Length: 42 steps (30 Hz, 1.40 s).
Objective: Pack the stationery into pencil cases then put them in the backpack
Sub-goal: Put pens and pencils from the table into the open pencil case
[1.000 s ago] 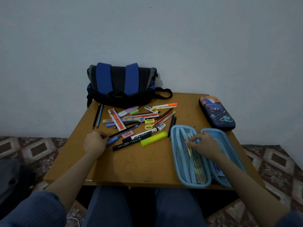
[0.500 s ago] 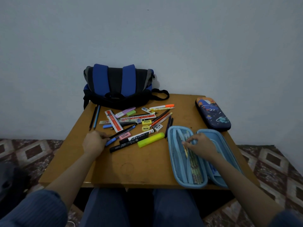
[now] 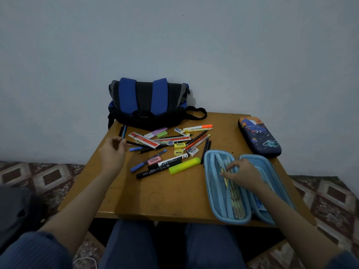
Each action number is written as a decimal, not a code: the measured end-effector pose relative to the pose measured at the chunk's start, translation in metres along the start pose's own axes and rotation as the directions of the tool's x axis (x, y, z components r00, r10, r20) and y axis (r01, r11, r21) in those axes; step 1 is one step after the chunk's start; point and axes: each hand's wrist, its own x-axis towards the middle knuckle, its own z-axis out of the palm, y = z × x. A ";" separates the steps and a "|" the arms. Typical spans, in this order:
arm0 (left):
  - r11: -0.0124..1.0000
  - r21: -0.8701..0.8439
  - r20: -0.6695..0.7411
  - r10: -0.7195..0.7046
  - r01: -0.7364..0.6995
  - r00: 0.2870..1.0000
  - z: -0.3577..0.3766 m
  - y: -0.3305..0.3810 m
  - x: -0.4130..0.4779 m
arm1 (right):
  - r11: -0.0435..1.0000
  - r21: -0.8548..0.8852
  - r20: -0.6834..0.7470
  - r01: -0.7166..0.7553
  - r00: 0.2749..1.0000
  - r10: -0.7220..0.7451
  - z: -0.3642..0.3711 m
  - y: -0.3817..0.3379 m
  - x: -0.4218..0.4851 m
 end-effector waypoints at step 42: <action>0.988 0.151 0.642 -0.129 0.039 0.756 0.167 0.085 -0.123 | 0.968 0.246 0.048 0.044 0.997 -0.057 -0.012 0.002 0.004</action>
